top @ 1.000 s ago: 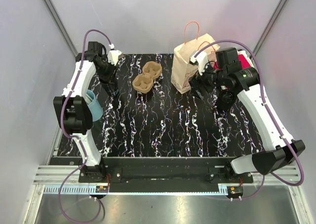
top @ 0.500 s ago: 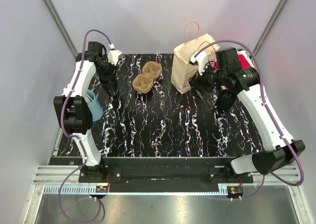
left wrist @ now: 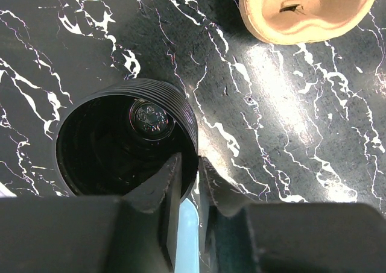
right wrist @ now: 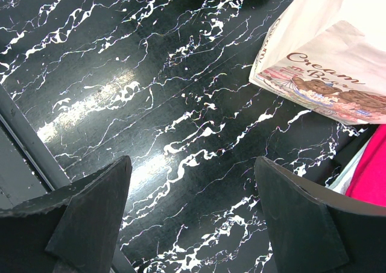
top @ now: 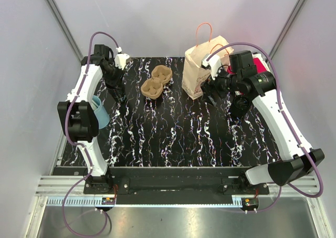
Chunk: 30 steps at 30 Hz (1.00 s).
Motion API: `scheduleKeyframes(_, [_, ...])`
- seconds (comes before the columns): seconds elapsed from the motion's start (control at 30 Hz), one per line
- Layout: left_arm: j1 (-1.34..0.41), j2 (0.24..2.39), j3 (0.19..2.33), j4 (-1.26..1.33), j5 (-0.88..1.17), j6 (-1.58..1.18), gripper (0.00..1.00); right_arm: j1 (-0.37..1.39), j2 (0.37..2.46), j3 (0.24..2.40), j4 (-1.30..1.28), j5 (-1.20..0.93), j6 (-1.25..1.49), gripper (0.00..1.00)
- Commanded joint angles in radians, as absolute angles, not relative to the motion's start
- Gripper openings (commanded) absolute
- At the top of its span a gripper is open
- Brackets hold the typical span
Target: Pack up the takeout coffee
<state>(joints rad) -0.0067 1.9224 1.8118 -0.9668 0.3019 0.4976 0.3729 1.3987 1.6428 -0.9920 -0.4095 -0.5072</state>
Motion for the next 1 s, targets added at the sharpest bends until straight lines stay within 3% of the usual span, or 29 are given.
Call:
scheduleKeyframes(0.0, [-0.002,1.916,1.839,-0.928,0.287,0.5,0.15,0.379,1.373,1.651,-0.965,-0.41,-0.505,0.88])
scheduleKeyframes(0.23, [-0.002,1.91,1.841,-0.92,0.284,0.494,0.0,0.379,1.373,1.654,-0.965,-0.411,-0.505,0.89])
scheduleKeyframes(0.97, [-0.002,1.856,1.896,-0.945,0.281,0.485,0.0,0.387,1.387,1.674,-0.974,-0.41,-0.508,0.89])
